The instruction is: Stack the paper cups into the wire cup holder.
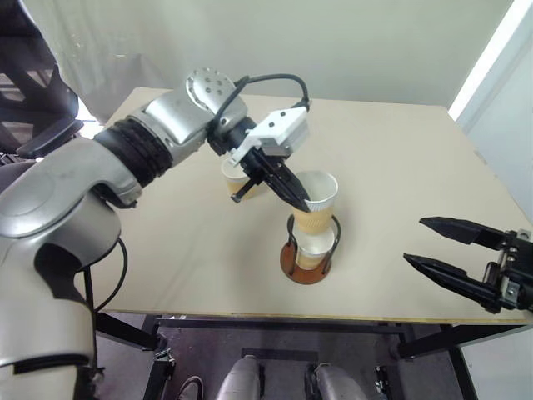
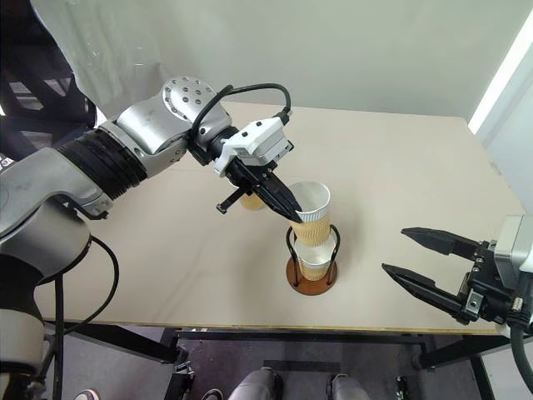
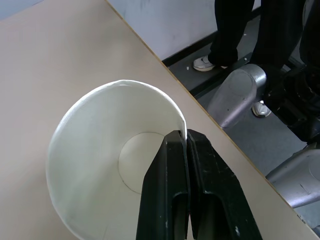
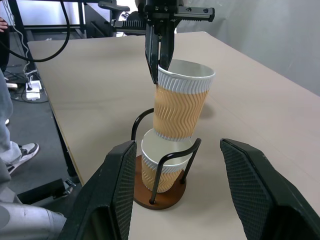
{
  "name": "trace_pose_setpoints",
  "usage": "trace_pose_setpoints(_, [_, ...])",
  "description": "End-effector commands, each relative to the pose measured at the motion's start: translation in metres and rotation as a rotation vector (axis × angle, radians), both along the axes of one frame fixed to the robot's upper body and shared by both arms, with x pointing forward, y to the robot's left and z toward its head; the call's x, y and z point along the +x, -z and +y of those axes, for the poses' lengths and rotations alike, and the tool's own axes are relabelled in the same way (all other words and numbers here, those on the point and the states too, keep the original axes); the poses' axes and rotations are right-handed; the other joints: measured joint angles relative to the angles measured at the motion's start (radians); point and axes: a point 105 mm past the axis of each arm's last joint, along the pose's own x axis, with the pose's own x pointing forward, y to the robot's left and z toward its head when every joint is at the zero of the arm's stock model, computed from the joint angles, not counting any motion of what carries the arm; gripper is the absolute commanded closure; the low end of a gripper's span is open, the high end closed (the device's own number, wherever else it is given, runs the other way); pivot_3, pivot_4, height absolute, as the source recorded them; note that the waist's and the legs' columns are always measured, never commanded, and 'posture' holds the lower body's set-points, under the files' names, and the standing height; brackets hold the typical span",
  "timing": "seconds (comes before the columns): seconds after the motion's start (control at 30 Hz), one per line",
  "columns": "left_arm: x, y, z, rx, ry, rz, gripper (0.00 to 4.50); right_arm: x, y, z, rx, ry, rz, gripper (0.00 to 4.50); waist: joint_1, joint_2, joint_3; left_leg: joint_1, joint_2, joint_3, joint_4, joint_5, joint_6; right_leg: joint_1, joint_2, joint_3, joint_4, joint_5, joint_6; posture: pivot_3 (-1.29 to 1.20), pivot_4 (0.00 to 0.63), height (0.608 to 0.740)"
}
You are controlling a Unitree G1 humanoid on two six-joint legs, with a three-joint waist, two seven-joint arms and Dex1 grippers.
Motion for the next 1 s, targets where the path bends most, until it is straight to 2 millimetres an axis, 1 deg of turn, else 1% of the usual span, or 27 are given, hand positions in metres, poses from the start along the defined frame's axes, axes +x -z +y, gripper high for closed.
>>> trace_pose_setpoints(0.03, [-0.008, -0.006, -0.005, 0.009, 0.065, 0.004, 4.46, 0.000, -0.004, 0.001, -0.014, 0.003, -0.033, 1.78, 0.000, 0.000, 0.000, 0.000, 0.000, 0.000, 0.000, 0.000, 0.000, 0.000, 0.000, 0.000, 0.000, 0.000, 0.000, 0.00, 0.150, 0.740])
trace_pose_setpoints(0.17, [-0.012, -0.004, -0.009, 0.013, 0.075, 0.036, 4.46, 0.000, -0.005, 0.003, -0.016, 0.002, -0.035, 1.78, 0.000, 0.000, 0.000, 0.000, 0.000, 0.000, 0.001, -0.001, 0.001, 0.001, 0.000, 0.000, 0.000, 0.000, 0.001, 0.00, 0.150, 0.740])
trace_pose_setpoints(0.43, [-0.005, 0.001, -0.007, 0.047, 0.037, 0.037, 4.46, -0.001, -0.005, 0.003, -0.015, 0.016, -0.041, 1.78, 0.000, 0.000, 0.000, 0.000, 0.000, 0.000, 0.002, -0.001, 0.001, 0.001, 0.000, 0.000, 0.000, 0.000, 0.001, 0.00, 0.150, 0.740])
trace_pose_setpoints(0.53, [-0.003, 0.003, -0.008, 0.045, 0.035, 0.035, 3.86, 0.000, -0.005, 0.003, -0.015, 0.018, -0.045, 1.78, 0.000, 0.000, 0.000, 0.000, 0.000, 0.000, 0.003, -0.001, 0.001, 0.001, 0.000, 0.000, 0.000, 0.000, 0.002, 0.00, 0.150, 0.740])
trace_pose_setpoints(0.57, [-0.002, 0.003, -0.008, 0.045, 0.034, 0.033, 3.56, 0.000, -0.005, 0.003, -0.015, 0.018, -0.045, 1.78, 0.001, 0.000, 0.000, 0.000, 0.000, 0.000, 0.003, -0.001, 0.001, 0.002, 0.000, 0.000, 0.000, 0.000, 0.002, 0.00, 0.150, 0.740])
trace_pose_setpoints(0.77, [0.000, 0.002, -0.012, 0.018, 0.039, 0.022, 1.46, 0.001, -0.004, 0.002, -0.020, 0.025, -0.038, 1.78, 0.001, 0.000, 0.000, -0.001, 0.000, 0.000, 0.007, -0.003, 0.003, 0.003, 0.000, 0.000, 0.000, 0.000, 0.003, 0.00, 0.150, 0.740])
trace_pose_setpoints(0.9, [0.004, -0.008, -0.018, -0.040, 0.026, 0.013, 1.46, 0.002, -0.003, 0.001, -0.022, 0.028, -0.037, 1.78, 0.002, 0.000, 0.000, -0.001, 0.000, 0.000, 0.008, -0.003, 0.003, 0.003, -0.001, 0.000, 0.000, 0.000, 0.004, 0.00, 0.150, 0.740])
trace_pose_setpoints(1.0, [0.012, -0.017, -0.015, -0.077, -0.017, -0.007, 1.46, 0.004, -0.003, 0.000, -0.024, 0.024, -0.035, 1.78, 0.002, 0.000, 0.000, -0.001, 0.000, 0.000, 0.008, -0.004, 0.003, 0.003, -0.001, 0.000, 0.000, 0.000, 0.004, 0.00, 0.150, 0.740])
